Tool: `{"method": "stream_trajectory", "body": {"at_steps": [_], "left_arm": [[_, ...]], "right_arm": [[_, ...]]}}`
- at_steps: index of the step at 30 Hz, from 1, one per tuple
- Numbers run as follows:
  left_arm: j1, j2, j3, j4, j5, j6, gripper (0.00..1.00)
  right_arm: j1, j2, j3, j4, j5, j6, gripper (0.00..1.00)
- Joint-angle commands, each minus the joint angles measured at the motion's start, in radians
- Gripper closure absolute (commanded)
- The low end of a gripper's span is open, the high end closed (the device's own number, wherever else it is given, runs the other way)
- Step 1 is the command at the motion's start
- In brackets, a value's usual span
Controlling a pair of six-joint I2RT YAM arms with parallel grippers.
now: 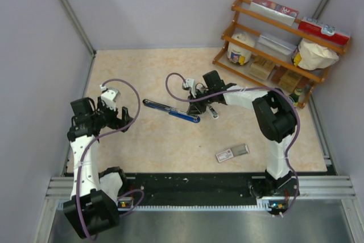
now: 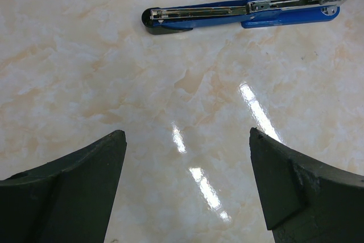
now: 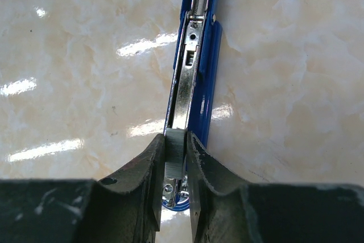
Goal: Load the staples into the stapler
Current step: Install the staple into the stapler.
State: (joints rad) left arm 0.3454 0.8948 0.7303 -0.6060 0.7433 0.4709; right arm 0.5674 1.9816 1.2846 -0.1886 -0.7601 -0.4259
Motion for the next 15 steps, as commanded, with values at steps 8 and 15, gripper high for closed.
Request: {"method": "stream_trajectory", "body": {"at_steps": [8,15], "left_arm": [[0.007,-0.008,-0.002,0.017,0.011,0.009,0.07],[0.009,-0.008,-0.002,0.018,0.011,0.009,0.07]], "right_arm": [[0.002,-0.003,0.035,-0.002,-0.01,-0.014,0.77],[0.002,-0.006,0.035,0.0,-0.008,-0.017,0.78]]}}
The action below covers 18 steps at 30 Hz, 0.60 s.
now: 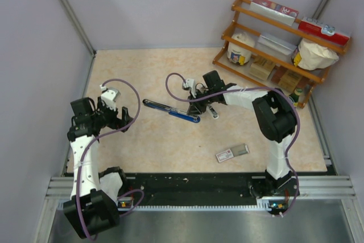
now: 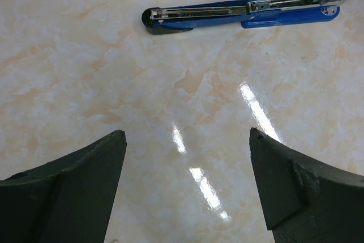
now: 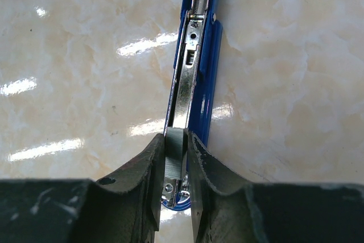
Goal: Load the staples into the stapler
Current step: Install the staple into the stapler.
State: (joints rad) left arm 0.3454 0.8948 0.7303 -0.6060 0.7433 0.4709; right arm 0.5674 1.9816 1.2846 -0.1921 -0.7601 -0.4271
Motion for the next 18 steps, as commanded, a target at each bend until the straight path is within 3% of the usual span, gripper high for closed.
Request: {"method": "stream_trajectory", "body": {"at_steps": [1,18], "left_arm": [[0.009,-0.007,-0.002,0.018,0.01,0.009,0.07],[0.01,-0.008,0.0,0.015,0.011,0.009,0.07]], "right_arm": [[0.002,-0.004,0.035,0.002,-0.007,-0.016,0.79],[0.002,-0.009,0.035,0.003,0.016,-0.015,0.89]]}}
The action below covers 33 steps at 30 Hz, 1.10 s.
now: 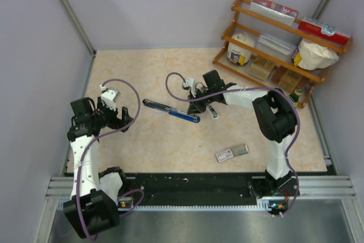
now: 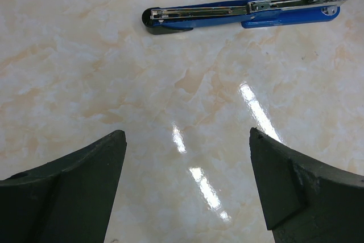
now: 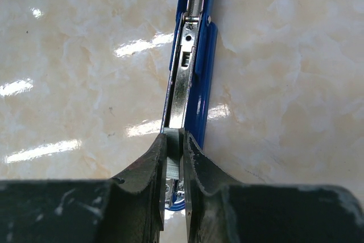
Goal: Load the staples into the stapler
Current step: Install the staple into the stapler.
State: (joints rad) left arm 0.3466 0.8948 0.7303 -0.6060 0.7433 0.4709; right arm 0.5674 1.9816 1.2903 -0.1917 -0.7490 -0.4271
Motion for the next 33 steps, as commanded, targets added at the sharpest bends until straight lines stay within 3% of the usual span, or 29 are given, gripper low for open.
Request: {"method": "stream_trajectory", "body": {"at_steps": [1,33], "left_arm": [[0.009,-0.008,-0.002,0.017,0.011,0.009,0.07],[0.014,-0.008,-0.002,0.018,0.013,0.009,0.07]], "right_arm": [[0.002,-0.007,0.03,0.005,0.007,-0.015,0.9],[-0.038,-0.012,0.047,0.06,-0.116,0.179,0.91]]}}
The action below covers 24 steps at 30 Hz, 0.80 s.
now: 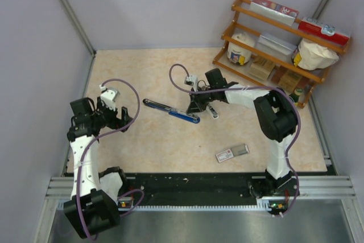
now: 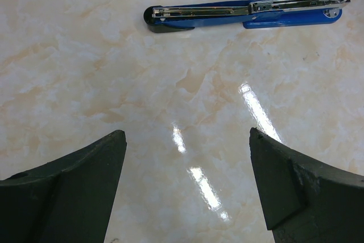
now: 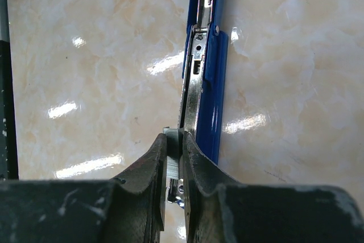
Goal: Load the staples into the stapler
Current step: Install the staple into the stapler.
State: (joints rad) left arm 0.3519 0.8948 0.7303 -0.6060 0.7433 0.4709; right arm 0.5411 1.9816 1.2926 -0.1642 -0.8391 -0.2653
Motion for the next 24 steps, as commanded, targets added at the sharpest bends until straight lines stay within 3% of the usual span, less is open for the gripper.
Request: {"method": "stream_trajectory", "body": {"at_steps": [1,24], "left_arm": [[0.007,-0.008,0.0,0.018,0.013,0.009,0.07],[0.009,-0.007,-0.002,0.018,0.013,0.008,0.07]], "right_arm": [[-0.013,-0.006,0.05,0.032,-0.026,0.017,0.91],[-0.032,0.045,0.073,0.005,-0.075,0.012,0.92]]}}
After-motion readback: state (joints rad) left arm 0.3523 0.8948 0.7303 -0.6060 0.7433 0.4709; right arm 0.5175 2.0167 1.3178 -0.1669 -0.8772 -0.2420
